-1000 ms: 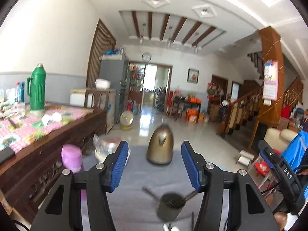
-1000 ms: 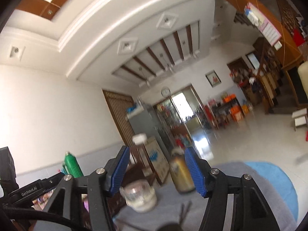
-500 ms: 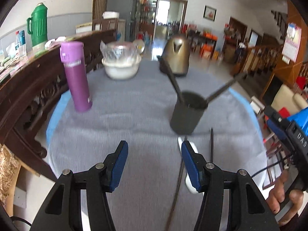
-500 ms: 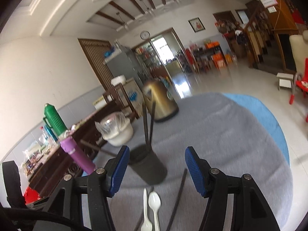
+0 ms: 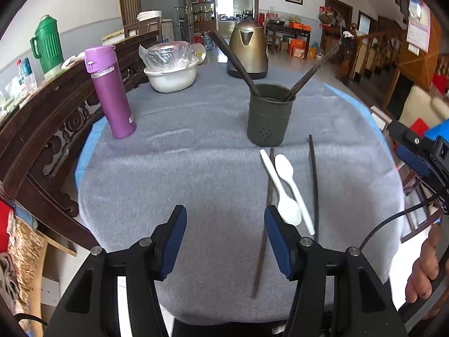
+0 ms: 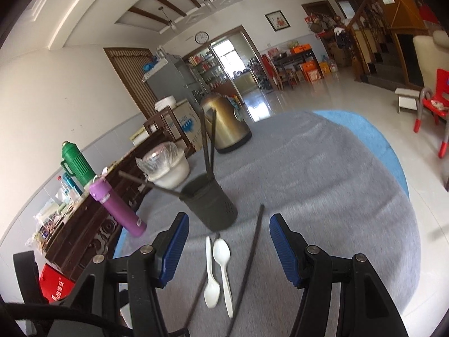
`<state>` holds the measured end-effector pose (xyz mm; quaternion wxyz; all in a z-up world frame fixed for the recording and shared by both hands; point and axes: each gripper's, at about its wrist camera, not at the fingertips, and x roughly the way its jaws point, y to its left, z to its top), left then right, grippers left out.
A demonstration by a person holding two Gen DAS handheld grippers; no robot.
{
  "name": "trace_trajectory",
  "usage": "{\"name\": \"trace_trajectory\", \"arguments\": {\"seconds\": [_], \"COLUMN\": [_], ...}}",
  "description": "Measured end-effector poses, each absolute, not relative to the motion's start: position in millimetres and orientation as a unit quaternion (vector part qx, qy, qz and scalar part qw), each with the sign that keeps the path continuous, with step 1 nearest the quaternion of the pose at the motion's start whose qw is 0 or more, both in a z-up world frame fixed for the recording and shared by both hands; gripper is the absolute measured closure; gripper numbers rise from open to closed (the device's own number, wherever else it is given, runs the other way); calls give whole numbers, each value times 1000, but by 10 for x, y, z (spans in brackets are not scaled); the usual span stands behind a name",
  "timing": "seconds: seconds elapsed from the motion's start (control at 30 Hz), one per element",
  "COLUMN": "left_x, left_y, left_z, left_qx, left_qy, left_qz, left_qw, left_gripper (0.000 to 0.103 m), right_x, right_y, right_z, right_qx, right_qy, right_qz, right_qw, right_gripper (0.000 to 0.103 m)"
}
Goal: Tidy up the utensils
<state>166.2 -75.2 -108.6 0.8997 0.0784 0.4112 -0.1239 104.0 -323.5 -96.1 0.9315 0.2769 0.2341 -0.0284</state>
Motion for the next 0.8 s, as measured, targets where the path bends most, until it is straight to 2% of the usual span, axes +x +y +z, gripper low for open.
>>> {"name": "trace_trajectory", "arguments": {"seconds": [0.27,0.53,0.8], "left_x": [1785,2037,2070], "left_y": [-732,-985,-1176], "left_z": [-1012,-887,-935], "left_qx": [100,117,130], "left_qy": [393,389,416], "left_qz": [-76,-42,-1], "left_qw": [911,913,900], "left_gripper": [45,44,44], "right_x": [1050,957,1031], "right_y": [-3253,-3375,-3506], "right_z": [-1117,-1038,-1215], "right_qx": [271,218,219], "right_qy": [243,187,201], "right_qz": [-12,30,61], "right_qw": [931,957,953], "right_gripper": [39,39,39]}}
